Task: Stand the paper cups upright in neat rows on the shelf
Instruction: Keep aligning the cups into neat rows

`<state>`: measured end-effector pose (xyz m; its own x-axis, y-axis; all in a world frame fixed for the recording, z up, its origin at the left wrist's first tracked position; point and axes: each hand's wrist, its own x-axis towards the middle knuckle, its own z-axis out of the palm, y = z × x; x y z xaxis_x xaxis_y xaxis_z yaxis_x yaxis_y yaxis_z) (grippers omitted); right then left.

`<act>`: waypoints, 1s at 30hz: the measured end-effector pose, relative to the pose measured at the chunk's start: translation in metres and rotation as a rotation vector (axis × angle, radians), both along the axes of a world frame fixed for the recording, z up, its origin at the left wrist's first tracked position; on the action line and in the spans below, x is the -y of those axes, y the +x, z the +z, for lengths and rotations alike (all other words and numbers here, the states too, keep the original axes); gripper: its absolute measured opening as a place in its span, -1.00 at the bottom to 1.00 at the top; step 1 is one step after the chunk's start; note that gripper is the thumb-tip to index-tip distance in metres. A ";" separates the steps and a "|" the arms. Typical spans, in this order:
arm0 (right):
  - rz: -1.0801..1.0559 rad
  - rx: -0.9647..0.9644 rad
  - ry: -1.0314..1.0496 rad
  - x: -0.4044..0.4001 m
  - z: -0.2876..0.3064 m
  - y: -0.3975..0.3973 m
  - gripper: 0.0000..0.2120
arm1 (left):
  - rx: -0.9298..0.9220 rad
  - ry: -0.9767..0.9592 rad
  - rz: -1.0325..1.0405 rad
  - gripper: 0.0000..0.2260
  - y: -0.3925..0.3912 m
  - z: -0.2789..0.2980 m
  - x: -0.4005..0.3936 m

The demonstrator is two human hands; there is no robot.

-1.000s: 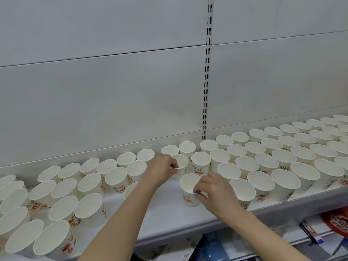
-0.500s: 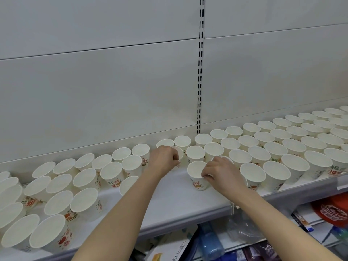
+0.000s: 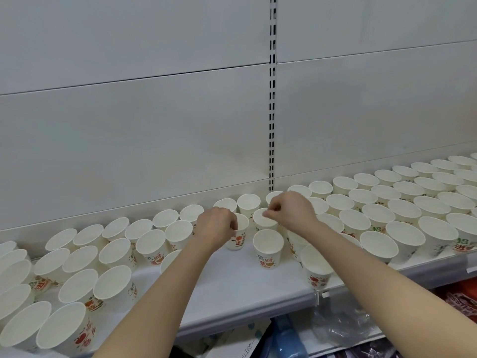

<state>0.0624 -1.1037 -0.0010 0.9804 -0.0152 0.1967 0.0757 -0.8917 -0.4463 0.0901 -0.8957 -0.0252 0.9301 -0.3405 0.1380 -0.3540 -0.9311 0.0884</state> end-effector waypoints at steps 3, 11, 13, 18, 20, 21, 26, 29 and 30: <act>-0.046 0.003 -0.252 -0.021 -0.009 0.018 -0.65 | -0.004 -0.001 -0.003 -0.90 -0.003 -0.004 0.000; -0.012 -0.020 -0.354 -0.032 -0.024 0.027 -0.90 | 0.056 -0.045 -0.007 -0.89 -0.010 -0.011 0.003; 0.017 -0.013 -0.323 -0.031 -0.024 0.028 -0.87 | 0.055 -0.040 0.006 -0.90 -0.010 -0.012 0.001; 0.116 0.041 -0.276 -0.029 -0.031 0.030 -0.88 | 0.067 -0.015 0.022 -0.90 -0.007 -0.015 -0.004; 0.143 0.050 -0.280 -0.029 -0.033 0.029 -0.87 | 0.072 -0.010 0.016 -0.88 -0.009 -0.015 -0.004; 0.149 0.052 -0.278 -0.029 -0.034 0.028 -0.88 | 0.067 -0.014 0.009 -0.85 -0.010 -0.015 -0.006; 0.136 0.118 -0.103 -0.021 -0.028 0.013 -0.85 | 0.055 -0.206 0.046 -0.73 -0.031 -0.010 -0.025; 0.076 0.198 0.023 -0.008 -0.017 -0.011 -0.92 | 0.108 -0.362 0.173 -0.84 -0.058 -0.008 -0.051; 0.074 0.211 0.023 -0.003 -0.015 -0.021 -0.96 | 0.135 -0.401 0.231 -0.90 -0.068 -0.009 -0.061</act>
